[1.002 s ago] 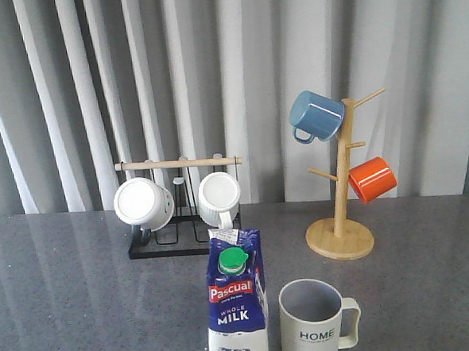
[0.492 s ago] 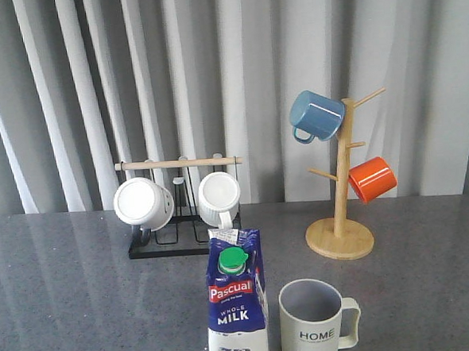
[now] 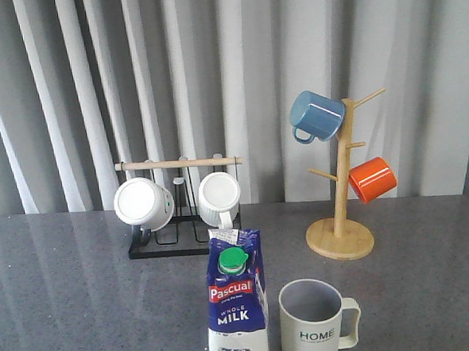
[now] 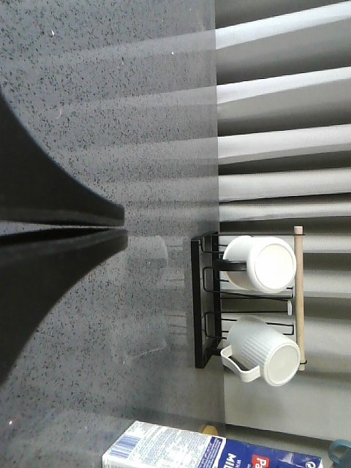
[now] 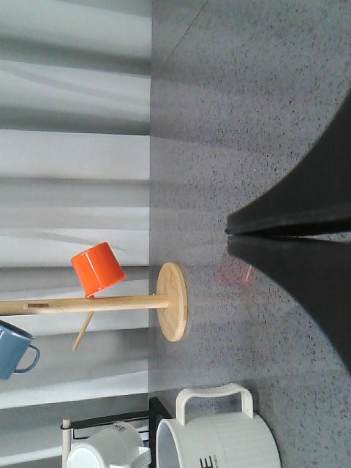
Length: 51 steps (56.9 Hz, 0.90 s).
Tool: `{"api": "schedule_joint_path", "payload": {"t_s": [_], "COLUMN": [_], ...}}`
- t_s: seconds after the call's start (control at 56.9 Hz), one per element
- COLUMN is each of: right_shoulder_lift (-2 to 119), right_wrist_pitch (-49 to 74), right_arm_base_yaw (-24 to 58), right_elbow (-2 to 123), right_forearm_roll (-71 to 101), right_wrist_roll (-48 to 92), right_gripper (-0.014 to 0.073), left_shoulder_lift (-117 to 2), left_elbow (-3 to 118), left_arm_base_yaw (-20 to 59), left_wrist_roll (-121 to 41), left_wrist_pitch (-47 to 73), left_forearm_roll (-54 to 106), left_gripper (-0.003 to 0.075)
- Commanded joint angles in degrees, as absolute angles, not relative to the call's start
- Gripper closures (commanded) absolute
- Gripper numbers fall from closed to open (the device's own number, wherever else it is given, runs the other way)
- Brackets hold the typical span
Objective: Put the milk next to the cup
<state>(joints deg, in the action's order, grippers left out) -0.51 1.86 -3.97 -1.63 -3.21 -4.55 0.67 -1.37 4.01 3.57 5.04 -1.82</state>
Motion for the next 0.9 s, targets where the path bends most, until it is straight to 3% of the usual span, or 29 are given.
{"api": "schedule_joint_path", "payload": {"t_s": [0.0, 0.879], "right_shoulder_lift": [-1.5, -1.4], "right_wrist_pitch": [-2.1, -1.7], "right_arm_base_yaw": [-4.2, -4.2], "right_elbow": [-2.2, -2.2], "right_forearm_roll": [-3.2, -3.2], "right_wrist_roll": [-4.7, -5.7], "right_gripper": [0.0598, 0.0598], "left_shoulder_lift": [1.3, 1.3], "left_elbow": [-0.1, -0.1], "left_arm_base_yaw": [3.9, 3.9], "left_wrist_roll": [4.2, 4.2], "left_wrist_pitch": [1.1, 1.1], "left_forearm_roll": [-1.6, -1.6], "left_gripper": [0.0726, 0.0726]}}
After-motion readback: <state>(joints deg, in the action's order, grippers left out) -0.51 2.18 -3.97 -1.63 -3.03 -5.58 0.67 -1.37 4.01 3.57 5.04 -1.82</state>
